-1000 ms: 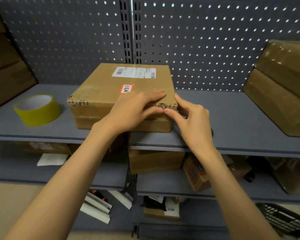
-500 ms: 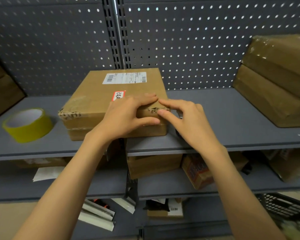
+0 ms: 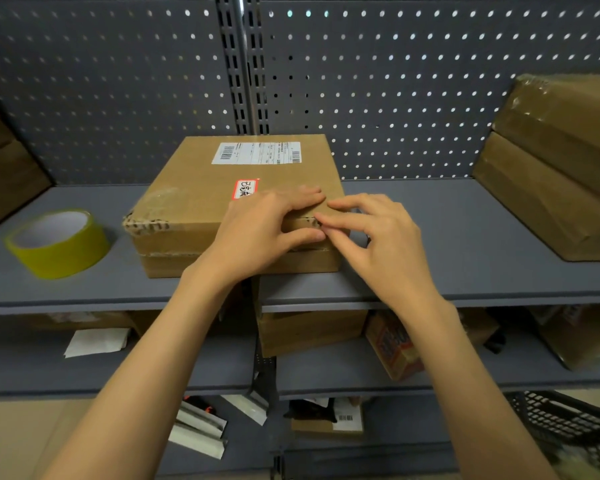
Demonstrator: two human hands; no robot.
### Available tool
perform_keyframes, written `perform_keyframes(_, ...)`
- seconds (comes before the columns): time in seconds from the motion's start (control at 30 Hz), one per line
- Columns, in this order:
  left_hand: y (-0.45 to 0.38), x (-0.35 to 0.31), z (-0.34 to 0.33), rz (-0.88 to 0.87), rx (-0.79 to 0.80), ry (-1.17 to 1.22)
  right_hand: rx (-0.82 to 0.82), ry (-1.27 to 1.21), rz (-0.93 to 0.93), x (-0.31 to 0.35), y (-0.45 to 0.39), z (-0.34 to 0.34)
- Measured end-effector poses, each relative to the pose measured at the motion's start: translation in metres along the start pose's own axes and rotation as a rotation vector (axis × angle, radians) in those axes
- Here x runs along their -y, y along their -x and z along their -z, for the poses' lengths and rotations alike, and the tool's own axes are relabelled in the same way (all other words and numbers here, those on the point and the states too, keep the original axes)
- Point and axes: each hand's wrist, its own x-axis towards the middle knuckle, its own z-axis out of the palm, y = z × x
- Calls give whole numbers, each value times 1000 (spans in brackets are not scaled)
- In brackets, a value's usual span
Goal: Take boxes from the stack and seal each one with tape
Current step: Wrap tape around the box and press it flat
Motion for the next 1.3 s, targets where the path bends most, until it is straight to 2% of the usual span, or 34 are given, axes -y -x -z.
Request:
perform_keyframes(0.1, 0, 1, -1, -14, -10, -2, -6, -51, -1, -2, -1, -1)
perform_keyframes(0.27, 2, 1, 2, -49, 8, -16, 46, -318, -180, -6, -4, 3)
perform_keyframes(0.53, 5, 1, -6, -52, -134, 62, -24, -197, -95, -10, 0, -4)
perform_keyframes(0.77, 6, 0, -9, -56, -175, 96, -55, -163, -71, -11, 1, -5)
perform_keyframes(0.83, 6, 0, -6, -53, -159, 97, -40, -211, -126, -8, 2, -3)
perform_keyframes(0.97, 4, -6, 5, -61, -90, 232, 22, -616, -428, 1, 0, 6)
perform_keyframes(1.0, 4, -8, 8, -53, -102, 253, 22, -630, -457, 2, -1, 8)
perform_keyframes(1.2, 15, 0, 20, 1, -389, -248, -10, -25, -281, 18, -15, 10)
perform_keyframes(1.3, 33, 10, 34, 82, -456, -409, -77, 262, -97, 29, -24, 0)
